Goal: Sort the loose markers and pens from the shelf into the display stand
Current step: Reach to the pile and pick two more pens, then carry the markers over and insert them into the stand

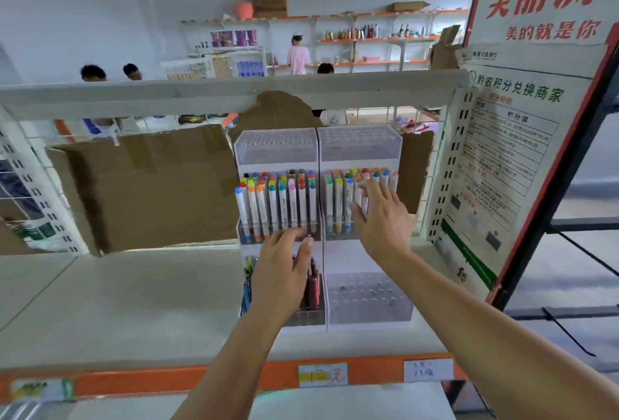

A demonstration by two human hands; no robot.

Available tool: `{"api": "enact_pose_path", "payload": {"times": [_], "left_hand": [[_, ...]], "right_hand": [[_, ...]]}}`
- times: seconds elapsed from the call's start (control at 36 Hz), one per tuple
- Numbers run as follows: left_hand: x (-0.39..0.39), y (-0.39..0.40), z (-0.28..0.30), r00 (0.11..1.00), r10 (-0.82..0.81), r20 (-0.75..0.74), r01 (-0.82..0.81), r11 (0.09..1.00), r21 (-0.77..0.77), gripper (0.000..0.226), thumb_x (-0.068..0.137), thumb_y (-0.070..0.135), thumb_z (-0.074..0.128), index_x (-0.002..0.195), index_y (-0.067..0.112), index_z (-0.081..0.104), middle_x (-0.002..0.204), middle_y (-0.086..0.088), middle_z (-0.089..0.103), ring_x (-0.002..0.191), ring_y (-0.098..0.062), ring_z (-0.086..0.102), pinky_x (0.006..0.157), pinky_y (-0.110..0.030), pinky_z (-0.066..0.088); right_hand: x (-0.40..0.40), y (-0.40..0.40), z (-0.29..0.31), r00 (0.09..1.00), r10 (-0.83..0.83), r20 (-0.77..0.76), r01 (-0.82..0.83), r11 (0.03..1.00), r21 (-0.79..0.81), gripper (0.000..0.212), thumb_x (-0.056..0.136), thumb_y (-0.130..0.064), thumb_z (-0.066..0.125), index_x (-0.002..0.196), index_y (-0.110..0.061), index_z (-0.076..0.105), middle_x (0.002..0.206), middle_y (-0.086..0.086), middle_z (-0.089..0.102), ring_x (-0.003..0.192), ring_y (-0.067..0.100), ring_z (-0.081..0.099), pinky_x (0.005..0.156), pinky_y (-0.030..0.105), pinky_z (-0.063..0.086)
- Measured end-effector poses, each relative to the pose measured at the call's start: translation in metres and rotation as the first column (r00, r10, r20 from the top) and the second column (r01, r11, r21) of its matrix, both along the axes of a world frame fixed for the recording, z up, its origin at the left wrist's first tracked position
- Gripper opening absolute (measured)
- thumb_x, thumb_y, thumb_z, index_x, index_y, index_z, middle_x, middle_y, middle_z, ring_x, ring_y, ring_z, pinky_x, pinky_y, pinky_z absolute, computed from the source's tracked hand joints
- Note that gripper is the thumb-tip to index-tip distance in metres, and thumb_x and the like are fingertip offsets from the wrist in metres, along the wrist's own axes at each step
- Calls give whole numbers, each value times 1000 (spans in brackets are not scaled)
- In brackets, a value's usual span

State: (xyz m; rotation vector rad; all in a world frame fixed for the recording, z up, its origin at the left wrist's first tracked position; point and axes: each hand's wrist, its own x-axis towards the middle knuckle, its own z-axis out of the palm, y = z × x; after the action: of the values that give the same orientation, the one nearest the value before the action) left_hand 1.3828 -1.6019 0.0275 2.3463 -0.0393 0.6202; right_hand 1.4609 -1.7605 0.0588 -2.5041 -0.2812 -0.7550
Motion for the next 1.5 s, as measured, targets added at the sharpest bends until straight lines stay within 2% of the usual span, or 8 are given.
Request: {"api": "enact_pose_path", "payload": {"times": [0.14, 0.36, 0.53, 0.67, 0.81, 1.0, 1.17, 1.5], "left_hand": [[-26, 25, -1, 995, 95, -14, -95, 995, 22, 33, 99, 37, 38, 122, 20, 55, 123, 1, 53, 107, -21, 53, 86, -38, 48], [-83, 95, -7, 941, 318, -119, -306, 946, 108, 33, 100, 33, 37, 125, 17, 53, 124, -2, 54, 112, -21, 51, 88, -36, 43], [-136, 160, -11, 826, 512, -236, -476, 857, 194, 38, 100, 34, 36, 131, 15, 50, 133, -6, 51, 120, -24, 43, 98, -37, 36], [-190, 219, -17, 715, 622, -319, -562, 783, 266, 46, 100, 42, 33, 134, 15, 46, 136, -7, 48, 123, -27, 43, 100, -37, 34], [-245, 275, -30, 654, 645, -396, -567, 764, 307, 52, 100, 46, 32, 142, 17, 38, 148, -4, 37, 135, -22, 35, 106, -36, 33], [-301, 333, -40, 529, 682, -505, -556, 728, 401, 63, 97, 56, 22, 152, 23, 16, 159, -3, 12, 147, -20, 8, 119, -38, 12], [-335, 376, -41, 431, 715, -551, -544, 693, 473, 69, 96, 59, 17, 153, 20, 8, 160, -3, 3, 147, -21, 2, 117, -37, 10], [-357, 453, -58, 388, 702, -597, -592, 686, 422, 75, 92, 65, 15, 153, 22, 5, 160, -5, 1, 147, -22, -1, 117, -38, 6]], "right_hand": [[-28, 34, 1, 984, 175, -17, -176, 983, -55, 34, 97, -30, 46, 128, -16, 47, 124, 2, 56, 117, 24, 49, 90, 35, 39], [-68, 107, -9, 897, 425, -123, -442, 877, -189, 38, 100, -35, 39, 135, -21, 43, 133, -3, 53, 123, 17, 45, 97, 31, 37], [-97, 170, -21, 830, 516, -211, -556, 796, -240, 32, 98, -34, 40, 126, -19, 48, 127, 0, 56, 117, 20, 48, 89, 33, 39], [-132, 231, -27, 744, 555, -372, -662, 690, -294, 47, 100, -41, 34, 141, -19, 35, 146, 2, 39, 133, 22, 35, 105, 33, 30], [-168, 302, -40, 638, 601, -481, -768, 539, -344, 59, 100, -49, 27, 150, -19, 17, 157, 3, 20, 143, 19, 19, 113, 34, 17], [-221, 389, -56, 520, 654, -550, -854, 401, -330, 66, 98, -57, 22, 152, -23, 7, 160, 3, 6, 146, 22, 8, 117, 40, 8], [-254, 446, -66, 474, 650, -594, -880, 325, -346, 69, 98, -57, 20, 153, -21, -2, 160, 1, -2, 147, 21, 3, 118, 41, 6], [-265, 544, -81, 434, 659, -615, -897, 253, -362, 67, 98, -56, 21, 153, -23, 2, 160, 1, -1, 147, 20, 5, 118, 41, 7]]}}
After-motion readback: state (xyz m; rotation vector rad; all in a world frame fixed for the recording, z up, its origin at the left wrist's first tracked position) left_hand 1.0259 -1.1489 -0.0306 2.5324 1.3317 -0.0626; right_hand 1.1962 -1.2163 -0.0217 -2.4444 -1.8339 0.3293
